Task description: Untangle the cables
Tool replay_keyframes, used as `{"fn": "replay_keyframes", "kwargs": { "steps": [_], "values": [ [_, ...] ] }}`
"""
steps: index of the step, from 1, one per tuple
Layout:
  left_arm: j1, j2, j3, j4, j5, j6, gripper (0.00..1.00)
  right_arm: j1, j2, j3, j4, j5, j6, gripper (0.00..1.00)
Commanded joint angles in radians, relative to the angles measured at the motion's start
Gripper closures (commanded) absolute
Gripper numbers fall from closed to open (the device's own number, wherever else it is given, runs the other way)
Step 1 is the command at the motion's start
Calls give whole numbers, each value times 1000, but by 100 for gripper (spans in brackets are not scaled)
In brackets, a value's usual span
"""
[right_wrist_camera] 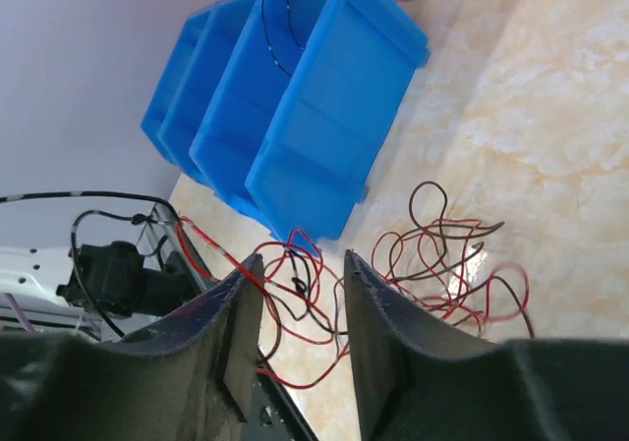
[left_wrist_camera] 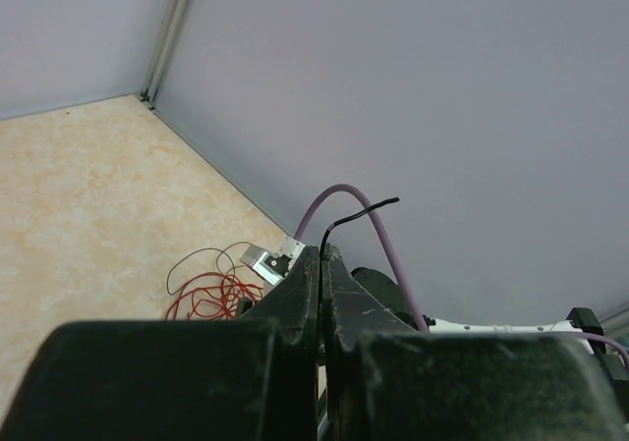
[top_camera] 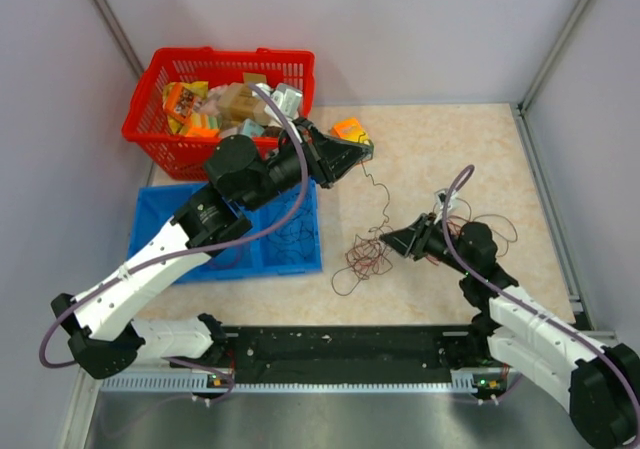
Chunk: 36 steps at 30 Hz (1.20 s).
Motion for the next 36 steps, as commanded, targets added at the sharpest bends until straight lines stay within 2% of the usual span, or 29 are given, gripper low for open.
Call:
{"fn": "replay_keyframes", "kwargs": {
  "steps": [1, 2, 3, 6, 7, 10, 13, 16, 19, 24, 29, 34, 36],
  "values": [
    [0, -31, 37, 23, -10, 11, 100, 11, 43, 56, 125, 2, 45, 79],
    [2, -34, 41, 20, -10, 14, 100, 10, 54, 59, 131, 16, 55, 96],
    [2, -35, 47, 8, -11, 22, 100, 8, 56, 59, 107, 62, 74, 100],
    [7, -78, 113, -71, -37, 98, 100, 1, 36, 105, -276, 429, 156, 100],
    [7, -103, 151, -105, -65, 170, 100, -22, 39, 116, -385, 531, 180, 100],
    [5, -233, 222, -161, -195, 326, 100, -125, 65, 121, -510, 604, 175, 100],
    [7, -356, 250, -175, -325, 417, 100, -235, 123, 119, -530, 570, 146, 100],
    [5, -417, 267, -202, -405, 457, 100, -282, 178, 131, -527, 579, 115, 100],
    [5, -422, 253, -227, -430, 462, 100, -283, 209, 130, -475, 539, 95, 100],
    [5, -400, 227, -251, -477, 494, 100, -306, 211, 147, -501, 585, 51, 100],
    [5, -385, 256, -270, -594, 557, 100, -401, 226, 127, -489, 535, 51, 100],
    [5, -385, 369, -261, -664, 658, 100, -437, 293, 131, -470, 516, 59, 100],
    [5, -400, 426, -247, -695, 698, 100, -492, 307, 122, -453, 486, 69, 100]
  ]
}}
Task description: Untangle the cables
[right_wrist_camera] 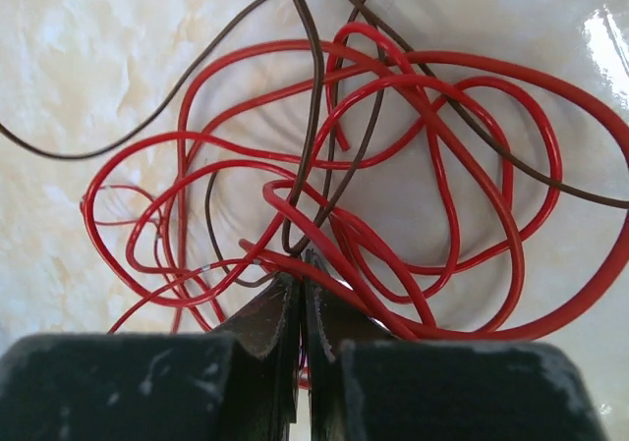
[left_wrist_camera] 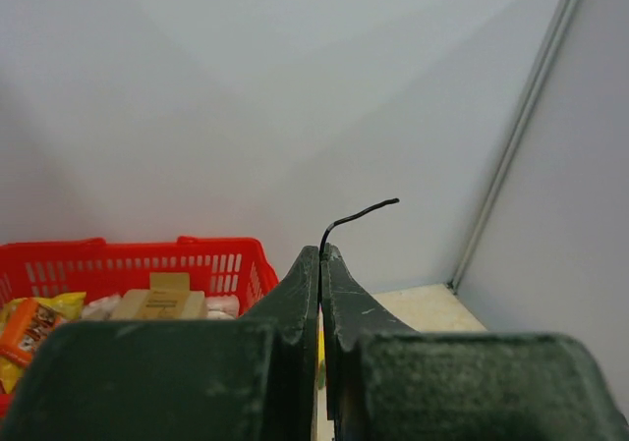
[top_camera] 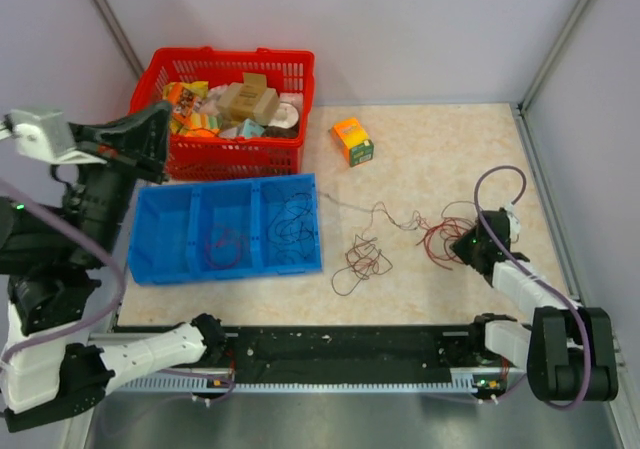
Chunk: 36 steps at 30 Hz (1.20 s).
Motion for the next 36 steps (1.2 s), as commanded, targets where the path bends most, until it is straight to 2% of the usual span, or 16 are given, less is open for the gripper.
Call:
{"fn": "replay_keyframes", "kwargs": {
  "steps": [1, 4, 11, 15, 21, 25, 28, 36],
  "values": [
    [3, -76, 159, 91, -104, 128, 100, -85, 27, 18, 64, -55, 5, 100],
    [3, -121, 179, 129, -132, 162, 100, -122, 44, 21, 81, -91, 3, 100],
    [2, -138, 136, 88, -191, 170, 100, -124, 109, 19, 130, -131, 3, 100],
    [2, -173, 27, 123, -161, 130, 100, -122, 98, 16, 133, -158, -6, 100],
    [2, -98, -31, 100, -144, 98, 100, -122, 60, 45, 119, -245, -98, 98],
    [2, 12, 8, 63, -185, 163, 100, -122, 58, 32, 125, -282, -119, 95],
    [2, 60, 16, 100, -233, 205, 100, -122, 50, 19, 127, -290, -127, 95],
    [8, 68, -192, 232, -296, 182, 100, -122, 38, 10, 133, -310, -136, 94]
  ]
}}
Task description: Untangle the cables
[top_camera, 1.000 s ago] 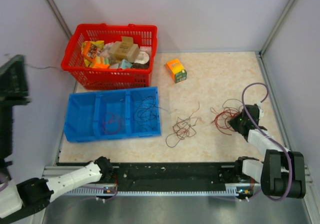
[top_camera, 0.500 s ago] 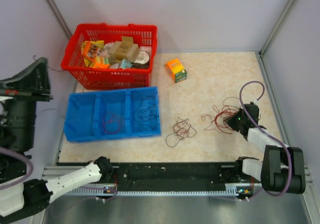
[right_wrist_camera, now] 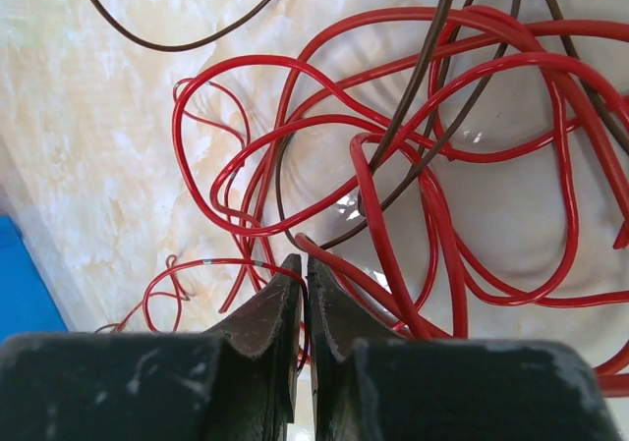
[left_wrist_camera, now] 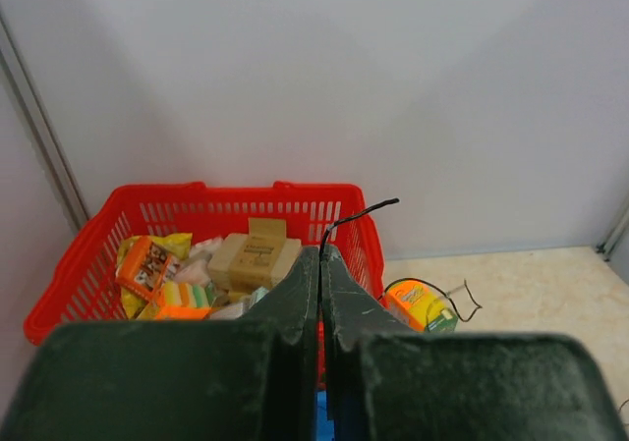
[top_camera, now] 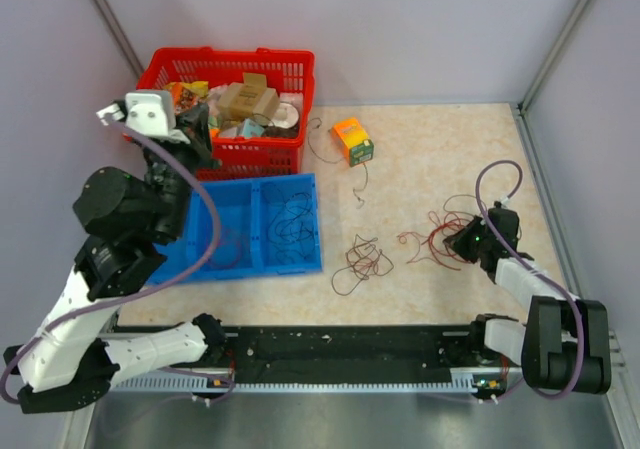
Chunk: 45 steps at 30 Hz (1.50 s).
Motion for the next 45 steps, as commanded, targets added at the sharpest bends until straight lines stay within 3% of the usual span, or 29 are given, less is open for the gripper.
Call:
{"fn": "replay_keyframes", "kwargs": {
  "steps": [1, 4, 8, 16, 23, 28, 31, 33, 37, 40, 42, 45],
  "values": [
    [15, -6, -92, 129, -81, 13, 100, -9, -27, 9, 28, -24, -24, 94],
    [75, 7, -131, 142, -71, -20, 100, -9, -29, -2, 39, -26, -21, 94],
    [189, 17, -140, 19, 32, -179, 100, -9, -30, -6, 50, -38, -12, 94],
    [253, 15, -324, -104, 70, -399, 100, -9, -38, -8, 54, -52, -10, 94],
    [316, 203, -371, -258, 204, -641, 100, -9, -47, -20, 57, -62, -3, 93],
    [316, 276, -546, -139, 351, -798, 100, -9, -62, -36, 59, -70, 2, 93],
    [318, 338, -560, -156, 377, -826, 100, -9, -64, -34, 53, -76, -4, 92],
    [319, 356, -537, -200, 385, -841, 92, -9, -62, -33, 47, -78, -10, 92],
    [318, 297, -546, -219, 432, -815, 47, -9, -62, -40, 60, -79, -13, 92],
    [315, 253, -586, -203, 547, -802, 27, -9, -64, -45, 73, -85, -13, 91],
    [293, 241, -617, -159, 654, -789, 18, -9, -69, -49, 79, -90, -13, 91],
    [208, 250, -609, -166, 681, -780, 16, -9, -84, -57, 90, -99, -16, 90]
  ]
}}
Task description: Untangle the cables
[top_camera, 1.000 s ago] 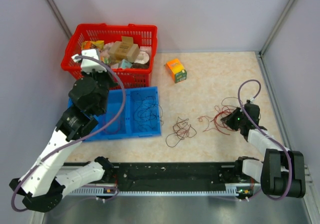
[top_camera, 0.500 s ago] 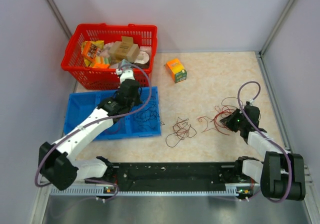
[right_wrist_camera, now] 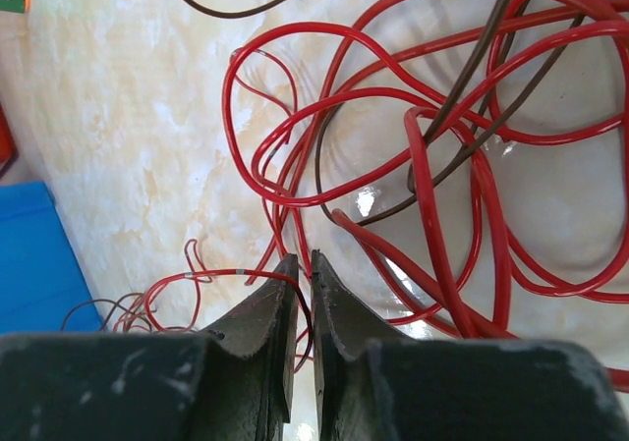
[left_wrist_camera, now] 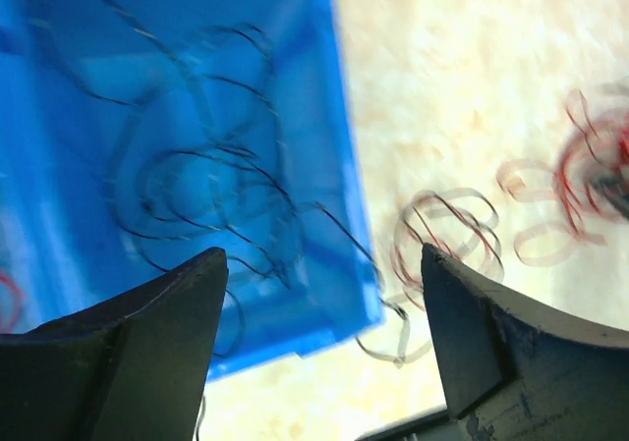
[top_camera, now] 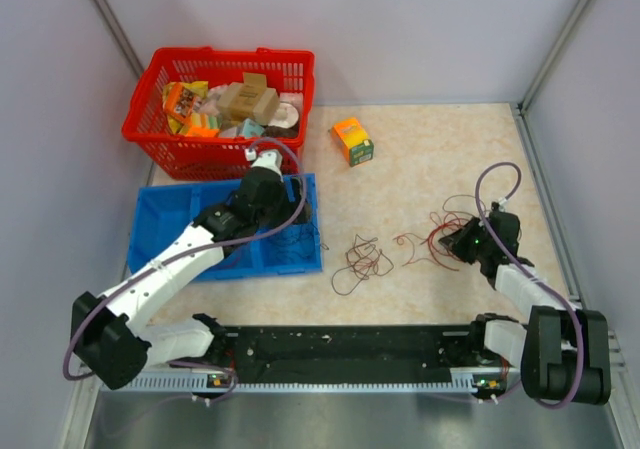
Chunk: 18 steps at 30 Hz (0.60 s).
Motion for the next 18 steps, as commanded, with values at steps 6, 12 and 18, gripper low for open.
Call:
{"fn": "replay_keyframes", "kwargs": {
  "steps": [6, 12, 18],
  "values": [
    [-246, 67, 36, 13, -3, 15, 17, -9, -75, -41, 87, -36, -23, 89],
    [-328, 144, 57, -24, -73, 15, 37, -9, -68, -47, 102, -56, -24, 89],
    [-362, 43, -20, -95, -196, -45, 28, -9, -75, -50, 107, -60, -23, 88]
  ]
}}
